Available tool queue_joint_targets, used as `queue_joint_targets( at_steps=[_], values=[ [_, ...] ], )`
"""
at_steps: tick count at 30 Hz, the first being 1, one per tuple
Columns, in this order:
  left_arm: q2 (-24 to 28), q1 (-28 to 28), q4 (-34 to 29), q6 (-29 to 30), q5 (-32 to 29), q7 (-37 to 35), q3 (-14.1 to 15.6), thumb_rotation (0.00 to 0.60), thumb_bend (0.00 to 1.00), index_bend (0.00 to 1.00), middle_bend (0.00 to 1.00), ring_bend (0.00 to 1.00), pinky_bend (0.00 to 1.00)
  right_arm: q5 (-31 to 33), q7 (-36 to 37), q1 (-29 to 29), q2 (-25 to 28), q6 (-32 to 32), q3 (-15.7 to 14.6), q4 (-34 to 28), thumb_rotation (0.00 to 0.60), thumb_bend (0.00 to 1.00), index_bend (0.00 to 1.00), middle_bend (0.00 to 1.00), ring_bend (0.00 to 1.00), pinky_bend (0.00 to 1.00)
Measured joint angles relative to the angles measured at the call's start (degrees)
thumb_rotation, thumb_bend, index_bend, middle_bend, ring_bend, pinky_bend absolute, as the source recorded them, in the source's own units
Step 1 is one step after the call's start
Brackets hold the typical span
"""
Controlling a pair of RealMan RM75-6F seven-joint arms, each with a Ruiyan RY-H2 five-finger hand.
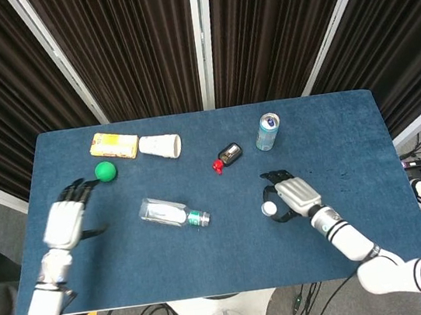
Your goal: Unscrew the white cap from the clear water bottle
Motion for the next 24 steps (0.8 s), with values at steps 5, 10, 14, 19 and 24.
queue_joint_targets(
  at_steps=[5,10,14,19,24],
  values=[
    [3.46,4.36,-1.65,2.28,-1.62,-0.12,1.04,0.600,0.06,0.15,0.19,0.10,0.20,1.97,-3.52,1.07,-6.22,-0.18,-0.55,7.65,0.600,0.26,0.18,0.01,0.00,0.00],
    [5.35,6.78,-1.23,2.14,-4.79,-1.04,1.01,0.600,0.06,0.15,0.19,0.10,0.19,1.35,-3.92,-0.25,-6.68,2.32,-1.01,8.52,0.600,0.23,0.00,0.00,0.00,0.00],
    [7.78,9.09,-1.66,3.16,-4.97,-0.70,1.34,0.600,0.06,0.15,0.19,0.10,0.17,-1.63,-1.25,-3.52,-2.23,8.14,-1.17,4.47,0.600,0.22,0.00,0.00,0.00,0.00],
    [9.84,12.62,-3.26,7.53,-4.35,0.66,1.88,0.600,0.06,0.15,0.19,0.10,0.15,-6.93,3.04,-10.52,6.15,19.91,-2.01,-1.90,0.600,0.22,0.00,0.00,0.00,0.00],
    [12.12,15.56,-6.80,10.24,-2.72,1.44,2.99,0.600,0.06,0.15,0.19,0.10,0.15,-12.74,9.75,-19.08,14.68,31.10,-4.15,-5.91,0.600,0.21,0.00,0.00,0.00,0.00]
  ],
)
